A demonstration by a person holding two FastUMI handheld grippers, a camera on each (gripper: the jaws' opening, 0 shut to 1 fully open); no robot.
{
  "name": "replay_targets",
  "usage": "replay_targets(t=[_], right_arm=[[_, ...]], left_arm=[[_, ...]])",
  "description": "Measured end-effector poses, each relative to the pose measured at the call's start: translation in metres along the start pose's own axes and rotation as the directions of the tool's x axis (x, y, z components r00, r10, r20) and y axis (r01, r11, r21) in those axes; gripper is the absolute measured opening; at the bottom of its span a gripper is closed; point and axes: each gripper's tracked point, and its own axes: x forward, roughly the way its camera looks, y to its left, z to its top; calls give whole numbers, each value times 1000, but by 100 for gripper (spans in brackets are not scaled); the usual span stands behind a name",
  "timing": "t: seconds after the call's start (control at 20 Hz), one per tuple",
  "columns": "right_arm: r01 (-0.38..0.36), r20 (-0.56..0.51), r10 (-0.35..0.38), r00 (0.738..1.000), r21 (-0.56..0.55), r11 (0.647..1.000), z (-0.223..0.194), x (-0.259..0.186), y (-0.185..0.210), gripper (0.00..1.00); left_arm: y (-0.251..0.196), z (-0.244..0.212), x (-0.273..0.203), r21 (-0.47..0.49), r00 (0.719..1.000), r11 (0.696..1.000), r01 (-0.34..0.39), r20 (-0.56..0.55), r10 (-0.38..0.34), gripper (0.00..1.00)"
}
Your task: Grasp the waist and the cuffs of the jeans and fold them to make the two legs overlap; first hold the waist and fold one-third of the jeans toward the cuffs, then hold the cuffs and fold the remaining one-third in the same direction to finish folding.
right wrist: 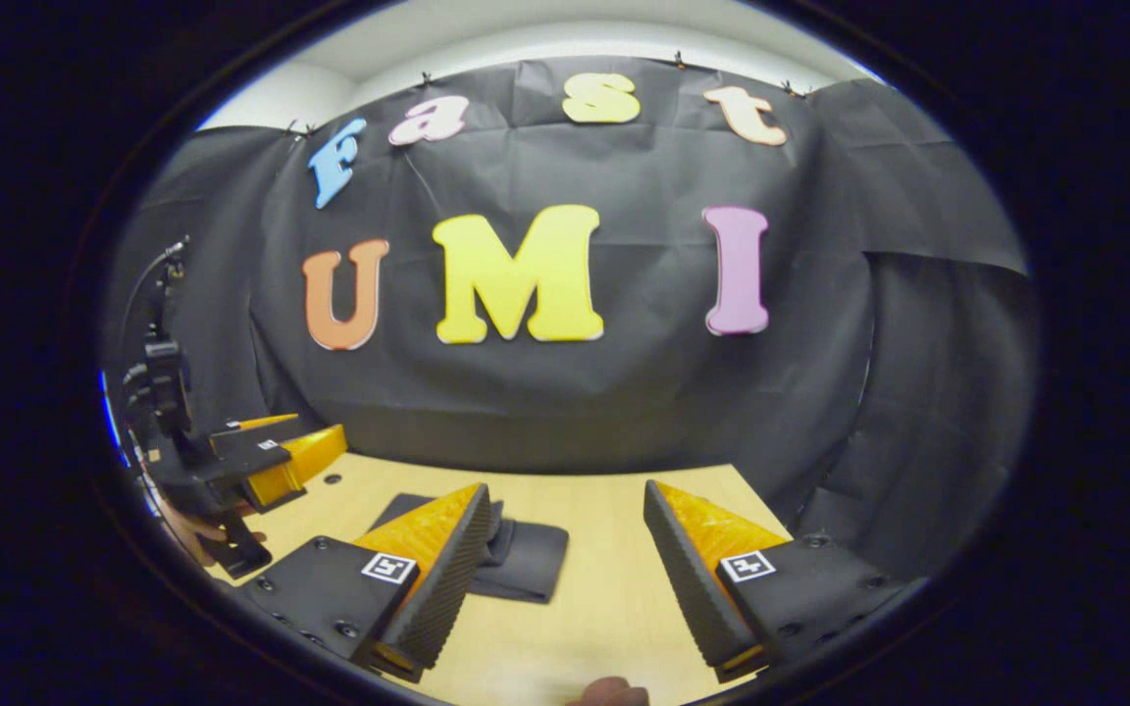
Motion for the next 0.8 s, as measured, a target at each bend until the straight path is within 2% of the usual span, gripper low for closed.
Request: replay_targets(t=[0.15, 0.2, 0.25, 0.3, 0.4, 0.5, 0.55, 0.6, 0.8], right_arm=[[-8, 101, 11, 995, -28, 1000, 22, 1, 18, 96], [-7, 118, 11, 993, -32, 999, 25, 0, 23, 94], [-6, 134, 10, 991, -27, 1000, 28, -2, 28, 94], [-4, 152, 7, 988, -22, 1000, 31, -4, 32, 94], [12, 185, -9, 983, -15, 1000, 33, -8, 35, 94], [22, 216, -16, 976, -25, 999, 30, -12, 41, 94], [19, 213, -10, 977, -43, 999, 26, -14, 46, 94], [12, 205, 0, 979, -59, 998, 21, -15, 50, 94], [-14, 189, 27, 982, -69, 998, 15, -20, 66, 94]], left_arm=[[30, 28, -19, -29, 995, 995, -91, 42, 92, 99], [41, 36, -26, -26, 991, 992, -122, 59, 123, 94], [53, 44, -34, -23, 985, 988, -155, 68, 156, 99], [59, 45, -40, -23, 982, 984, -175, 70, 176, 94], [66, 39, -55, -28, 978, 979, -202, 52, 203, 98], [70, 34, -67, -50, 974, 974, -222, 40, 224, 98], [70, 34, -74, -67, 974, 974, -218, 41, 221, 100], [72, 33, -78, -74, 973, 972, -225, 38, 228, 98], [79, 26, -92, -59, 970, 969, -241, 29, 243, 98]])
